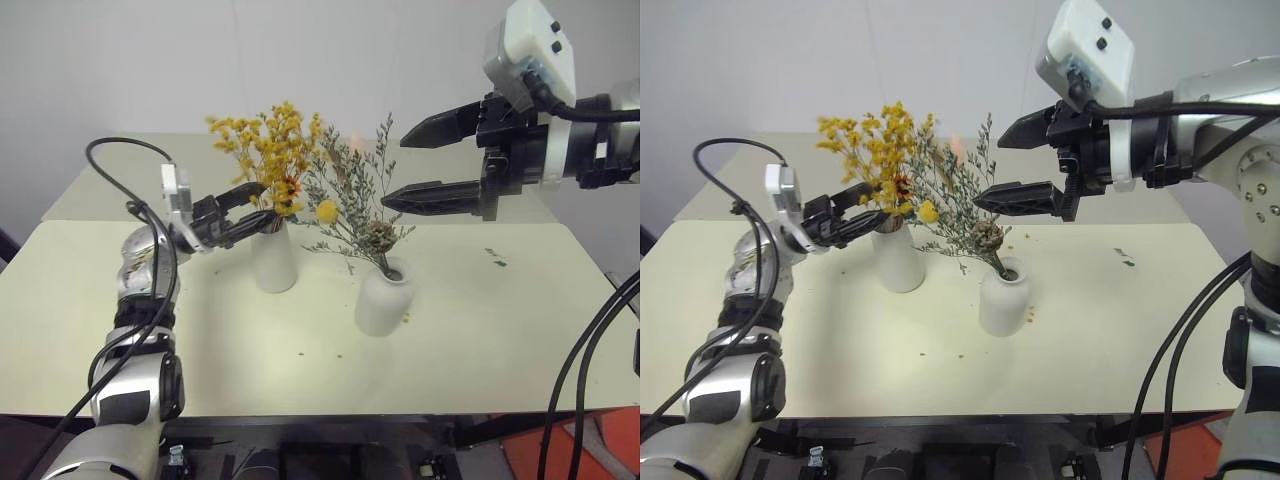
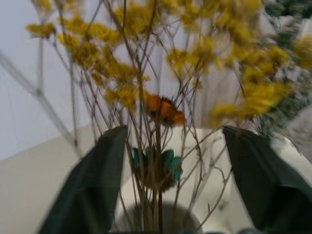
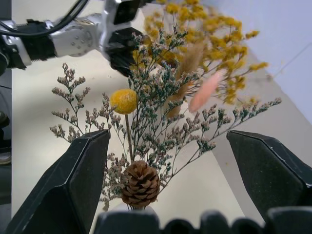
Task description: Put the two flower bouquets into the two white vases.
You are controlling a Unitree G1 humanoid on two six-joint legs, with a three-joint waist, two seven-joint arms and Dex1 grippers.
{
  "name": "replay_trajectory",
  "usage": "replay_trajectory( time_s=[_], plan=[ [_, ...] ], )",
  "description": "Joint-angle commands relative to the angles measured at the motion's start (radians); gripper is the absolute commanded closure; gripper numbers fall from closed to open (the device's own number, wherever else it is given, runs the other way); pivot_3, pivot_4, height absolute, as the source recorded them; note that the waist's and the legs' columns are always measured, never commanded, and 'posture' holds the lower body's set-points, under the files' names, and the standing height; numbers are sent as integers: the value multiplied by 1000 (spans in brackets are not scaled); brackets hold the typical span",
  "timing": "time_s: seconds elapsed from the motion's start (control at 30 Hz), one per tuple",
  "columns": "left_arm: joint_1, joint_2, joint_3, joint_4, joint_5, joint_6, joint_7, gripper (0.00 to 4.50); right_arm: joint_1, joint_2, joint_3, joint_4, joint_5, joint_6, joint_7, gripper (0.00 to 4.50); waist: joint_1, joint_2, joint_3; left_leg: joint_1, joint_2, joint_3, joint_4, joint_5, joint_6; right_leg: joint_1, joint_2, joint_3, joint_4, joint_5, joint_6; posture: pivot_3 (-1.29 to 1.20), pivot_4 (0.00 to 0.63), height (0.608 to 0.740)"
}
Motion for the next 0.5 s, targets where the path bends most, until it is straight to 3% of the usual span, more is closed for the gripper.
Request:
replay_trajectory(
  time_s=[0.03, 0.27, 0.5],
  plan=[
    [91, 80, 54, -223, -86, 97, 9, 27, 2, -15, -44, -16, -1, -24, -14, 0, -4, 0, 0, 0, 0, 0, 0, 0, 0, 0, 0, 0, 0, 0, 0, 0, 150, 740],
    [322, 203, 152, -515, -143, 208, 137, 27, 26, -31, -61, -20, 3, -33, -9, 0, -4, 0, 0, 1, 1, 0, 0, 0, 0, 0, 0, 0, 0, 0, 0, 0, 150, 740],
    [343, 225, 165, -625, -132, 202, 280, 27, 127, -91, -140, -35, 20, -51, 8, 0, 19, 0, 0, 1, 0, 0, 0, 0, 0, 2, 0, -1, -2, 0, 0, 0, 150, 740]
  ],
)
